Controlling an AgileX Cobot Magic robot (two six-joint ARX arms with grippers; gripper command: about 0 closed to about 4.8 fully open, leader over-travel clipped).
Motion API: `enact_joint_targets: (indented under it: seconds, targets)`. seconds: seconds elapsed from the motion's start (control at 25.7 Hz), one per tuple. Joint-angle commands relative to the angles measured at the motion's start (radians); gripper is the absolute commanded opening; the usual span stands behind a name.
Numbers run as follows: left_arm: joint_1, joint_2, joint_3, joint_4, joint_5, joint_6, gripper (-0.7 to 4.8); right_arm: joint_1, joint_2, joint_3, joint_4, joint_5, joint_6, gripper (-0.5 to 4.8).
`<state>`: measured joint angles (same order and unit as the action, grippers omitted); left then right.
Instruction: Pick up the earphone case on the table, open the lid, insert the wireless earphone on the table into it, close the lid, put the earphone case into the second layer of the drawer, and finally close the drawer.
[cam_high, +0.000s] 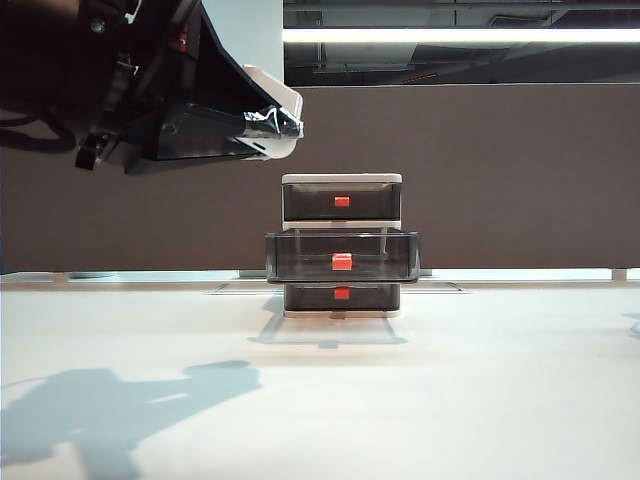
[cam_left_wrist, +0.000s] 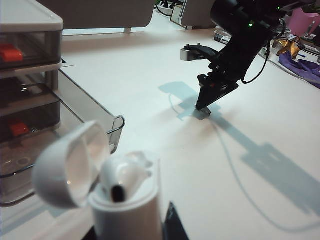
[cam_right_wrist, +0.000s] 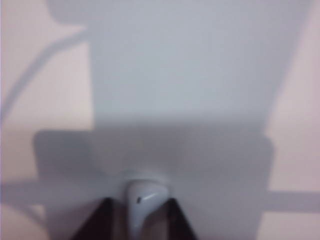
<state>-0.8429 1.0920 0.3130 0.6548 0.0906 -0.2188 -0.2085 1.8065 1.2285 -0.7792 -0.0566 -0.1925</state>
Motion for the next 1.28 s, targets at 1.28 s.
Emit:
enact_joint_targets:
  seconds: [1.28]
  targets:
    - [-0.002, -0.003, 0.003, 0.019, 0.006, -0.002, 0.65, 0.121, -0.195, -0.003, -0.054, -0.056, 0.065, 0.08]
